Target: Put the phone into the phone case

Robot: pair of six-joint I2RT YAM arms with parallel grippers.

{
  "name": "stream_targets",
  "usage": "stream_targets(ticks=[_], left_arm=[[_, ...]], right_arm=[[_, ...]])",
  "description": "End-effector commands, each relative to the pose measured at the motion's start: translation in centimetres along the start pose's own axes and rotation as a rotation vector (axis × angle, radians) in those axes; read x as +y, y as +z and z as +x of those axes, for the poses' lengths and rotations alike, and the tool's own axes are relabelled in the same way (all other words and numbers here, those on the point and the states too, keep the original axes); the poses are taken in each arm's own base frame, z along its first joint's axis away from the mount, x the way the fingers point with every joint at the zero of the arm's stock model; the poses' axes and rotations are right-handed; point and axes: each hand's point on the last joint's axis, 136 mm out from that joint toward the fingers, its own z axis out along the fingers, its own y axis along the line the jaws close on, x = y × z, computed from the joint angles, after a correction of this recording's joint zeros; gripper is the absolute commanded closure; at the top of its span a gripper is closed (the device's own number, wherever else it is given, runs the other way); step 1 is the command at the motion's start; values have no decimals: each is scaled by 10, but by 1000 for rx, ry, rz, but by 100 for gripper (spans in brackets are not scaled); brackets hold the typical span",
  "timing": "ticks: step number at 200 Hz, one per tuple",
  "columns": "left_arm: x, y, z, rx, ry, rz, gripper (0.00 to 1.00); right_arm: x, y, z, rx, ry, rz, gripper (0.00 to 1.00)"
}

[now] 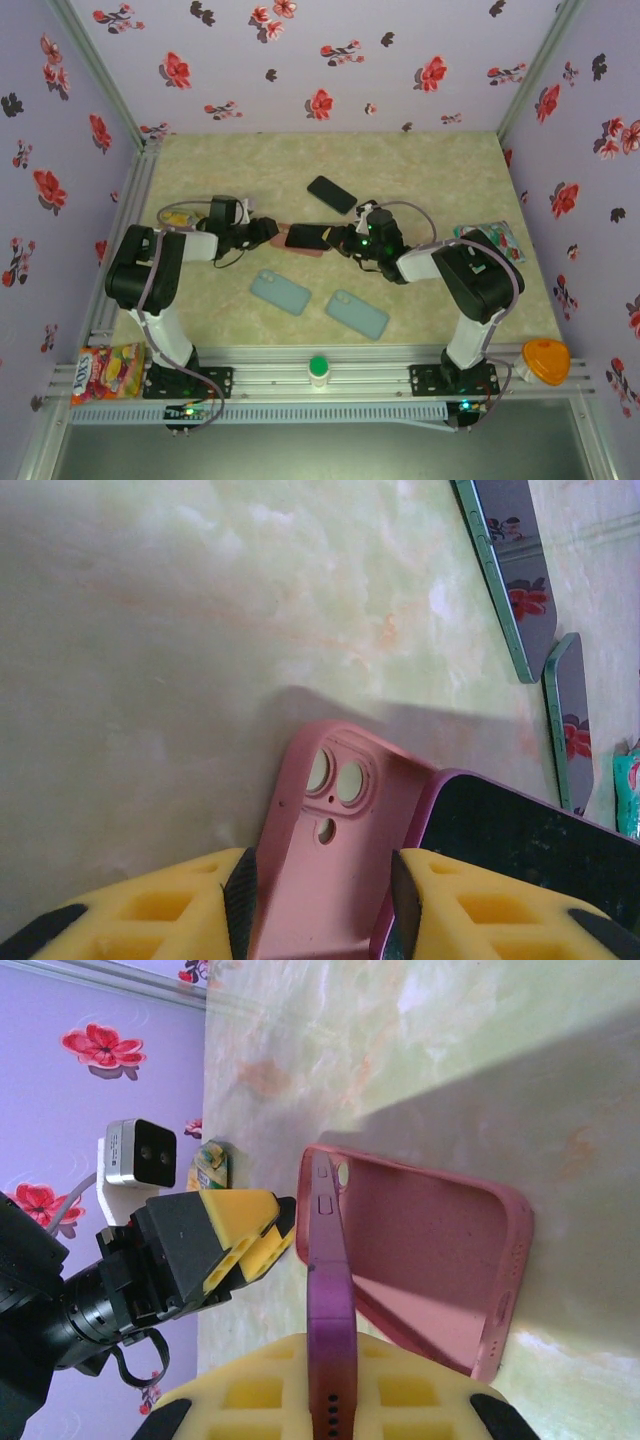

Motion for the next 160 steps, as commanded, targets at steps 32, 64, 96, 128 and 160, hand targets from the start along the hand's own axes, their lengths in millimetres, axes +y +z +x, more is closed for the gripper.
stream_targets(ticks=[32,64,96,128,160], left_arm=[[1,1,-7,-21,2,-11,56],[-2,3,-11,-18,21,-13,56],[-3,4,-14,-11,40,-18,56],[-1,7,-14,-3,45,-24,56],[1,10,-13,4,41,-27,56]], right_arm=[[31,-2,-7,43,-31,-64,100],[30,2,-7,65,-26,-49,100],[26,7,-7,80,-14,-35,100],[19,11,-9,79,2,-24,100],[17,17,-14,81,14,-25,100]])
